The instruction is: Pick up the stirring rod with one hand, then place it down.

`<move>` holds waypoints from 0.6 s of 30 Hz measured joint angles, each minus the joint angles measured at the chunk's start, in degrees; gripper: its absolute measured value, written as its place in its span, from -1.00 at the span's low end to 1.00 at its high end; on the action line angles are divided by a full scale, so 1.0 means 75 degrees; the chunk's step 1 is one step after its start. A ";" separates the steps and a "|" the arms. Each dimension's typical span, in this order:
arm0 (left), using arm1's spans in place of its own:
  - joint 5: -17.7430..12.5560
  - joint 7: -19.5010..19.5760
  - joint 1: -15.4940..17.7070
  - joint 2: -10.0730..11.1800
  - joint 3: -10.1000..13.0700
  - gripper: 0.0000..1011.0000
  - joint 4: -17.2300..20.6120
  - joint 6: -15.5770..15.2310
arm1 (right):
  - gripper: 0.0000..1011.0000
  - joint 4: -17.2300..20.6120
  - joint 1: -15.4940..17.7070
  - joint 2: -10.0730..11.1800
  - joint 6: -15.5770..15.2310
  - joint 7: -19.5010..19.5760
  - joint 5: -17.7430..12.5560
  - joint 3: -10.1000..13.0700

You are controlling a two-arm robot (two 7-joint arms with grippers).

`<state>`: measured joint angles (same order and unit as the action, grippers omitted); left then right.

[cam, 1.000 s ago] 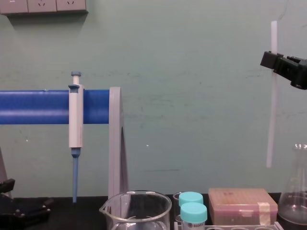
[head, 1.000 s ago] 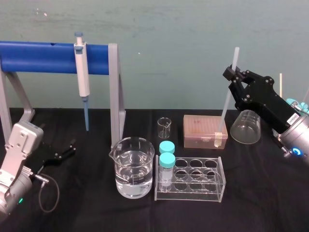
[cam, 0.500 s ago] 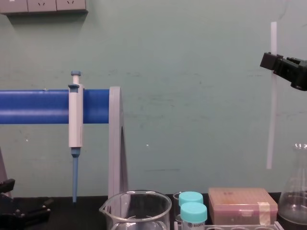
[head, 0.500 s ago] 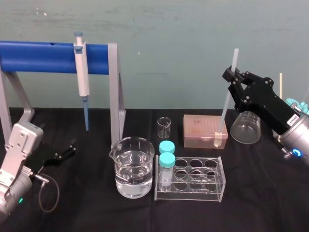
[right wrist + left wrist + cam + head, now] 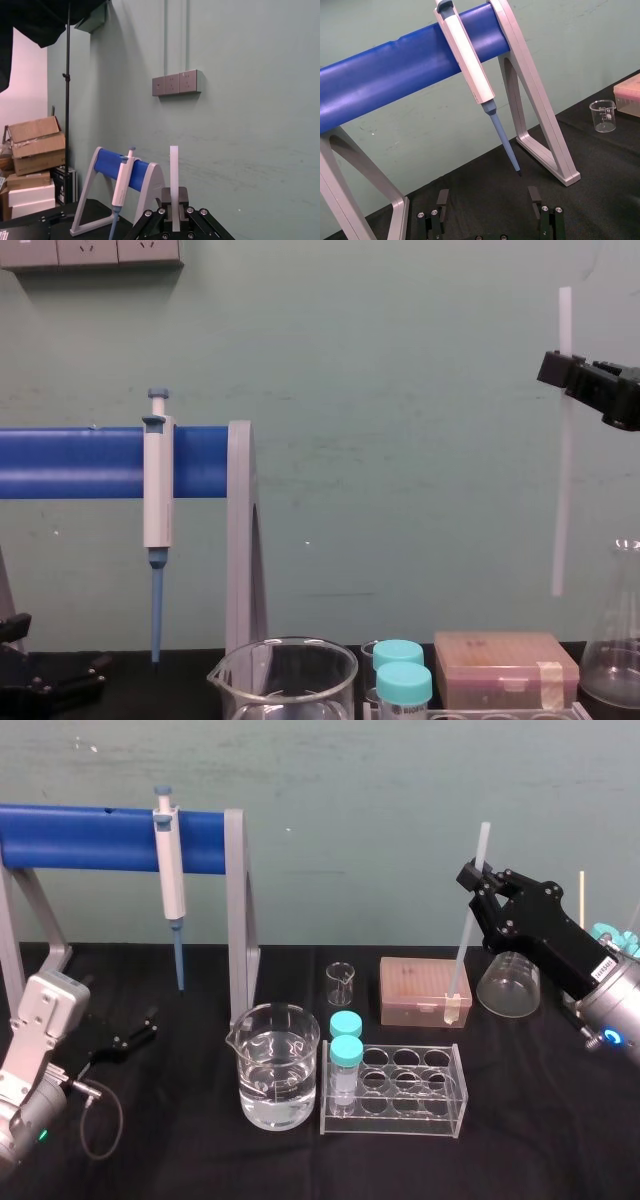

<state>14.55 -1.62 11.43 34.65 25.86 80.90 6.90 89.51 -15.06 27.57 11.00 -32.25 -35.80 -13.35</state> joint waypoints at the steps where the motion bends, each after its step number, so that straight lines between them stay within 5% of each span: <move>1: 0.0000 0.0000 0.0000 0.0000 0.0000 0.98 0.0000 0.0000 | -0.86 0.0004 0.0005 0.0000 -0.0003 0.0000 0.0000 -0.0006; 9: 0.0000 0.0000 0.0000 0.0000 0.0000 0.98 0.0000 0.0000 | -0.86 0.0035 0.0045 0.0031 -0.0020 -0.0042 -0.0034 -0.0025; 18: 0.0000 0.0000 0.0000 0.0000 0.0000 0.98 0.0000 0.0000 | -0.86 0.0082 0.0321 0.0340 0.0088 -0.0733 -0.0442 -0.0079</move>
<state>14.55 -1.62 11.43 34.65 25.86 80.90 6.91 90.12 -12.65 30.12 11.66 -37.76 -39.12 -13.95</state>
